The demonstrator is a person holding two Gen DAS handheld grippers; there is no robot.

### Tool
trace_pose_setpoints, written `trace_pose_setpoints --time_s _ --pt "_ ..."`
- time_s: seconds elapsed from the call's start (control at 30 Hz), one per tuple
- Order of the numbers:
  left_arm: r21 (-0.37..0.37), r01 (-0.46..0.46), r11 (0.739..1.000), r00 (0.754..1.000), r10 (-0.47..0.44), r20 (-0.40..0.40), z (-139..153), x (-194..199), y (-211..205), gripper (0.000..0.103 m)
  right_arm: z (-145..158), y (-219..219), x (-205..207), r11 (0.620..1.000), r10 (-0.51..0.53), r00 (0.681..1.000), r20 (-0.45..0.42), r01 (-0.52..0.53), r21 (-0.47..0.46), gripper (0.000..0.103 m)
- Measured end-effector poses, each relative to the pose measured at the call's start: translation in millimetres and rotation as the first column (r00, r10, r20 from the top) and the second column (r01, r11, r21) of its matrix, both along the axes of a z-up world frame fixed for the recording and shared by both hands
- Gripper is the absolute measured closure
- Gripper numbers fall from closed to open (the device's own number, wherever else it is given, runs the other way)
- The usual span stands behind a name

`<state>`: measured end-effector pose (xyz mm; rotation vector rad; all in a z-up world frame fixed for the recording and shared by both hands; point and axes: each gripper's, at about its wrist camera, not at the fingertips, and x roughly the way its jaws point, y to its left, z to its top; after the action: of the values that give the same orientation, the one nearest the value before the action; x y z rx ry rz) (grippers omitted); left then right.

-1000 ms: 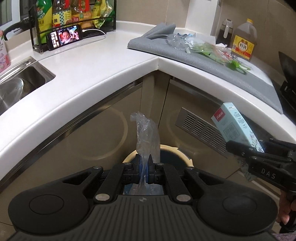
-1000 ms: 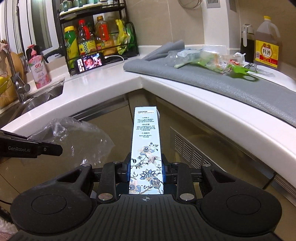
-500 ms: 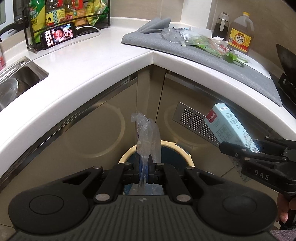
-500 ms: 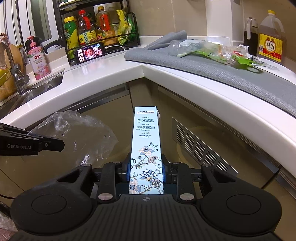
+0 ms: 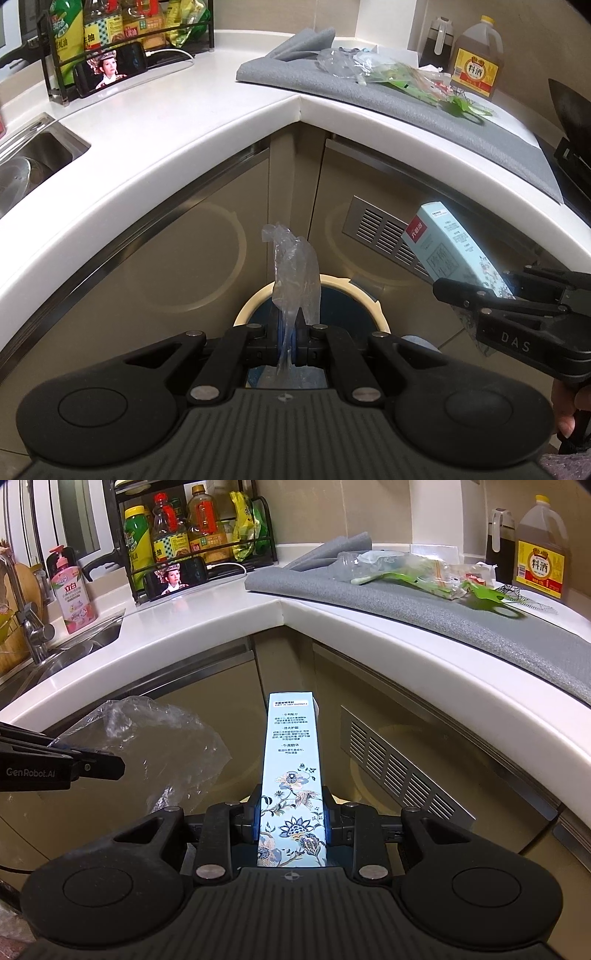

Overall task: Collect trash
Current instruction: 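Carry the floral box and plastic film down toward the blue bin with both tools, then lower both held items into the opening of the blue bin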

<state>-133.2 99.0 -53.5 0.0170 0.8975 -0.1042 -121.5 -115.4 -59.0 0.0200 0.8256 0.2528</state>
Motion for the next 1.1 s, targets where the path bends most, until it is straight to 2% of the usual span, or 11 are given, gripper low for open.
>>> trace_pose_setpoints --time_s 0.2,0.4,0.6,1.1 --pt "0.006 0.025 1.000 0.999 -0.025 -0.039 -13 16 -6 0.099 -12 6 13 1.000 0.006 0.999 -0.034 -0.007 -0.025 0.072" --pt "-0.019 0.021 1.000 0.992 -0.023 -0.126 -40 41 -9 0.099 -42 11 37 1.000 -0.011 0.984 -0.180 0.009 -0.011 0.072" --pt "0.004 0.016 1.000 0.982 -0.015 -0.190 -66 57 -13 0.099 -66 13 51 1.000 -0.014 0.961 -0.277 0.013 -0.003 0.072" --pt "0.048 0.046 0.998 0.964 -0.032 -0.266 -107 75 -24 0.099 -109 22 65 0.999 -0.014 0.921 -0.390 -0.004 -0.046 0.072"
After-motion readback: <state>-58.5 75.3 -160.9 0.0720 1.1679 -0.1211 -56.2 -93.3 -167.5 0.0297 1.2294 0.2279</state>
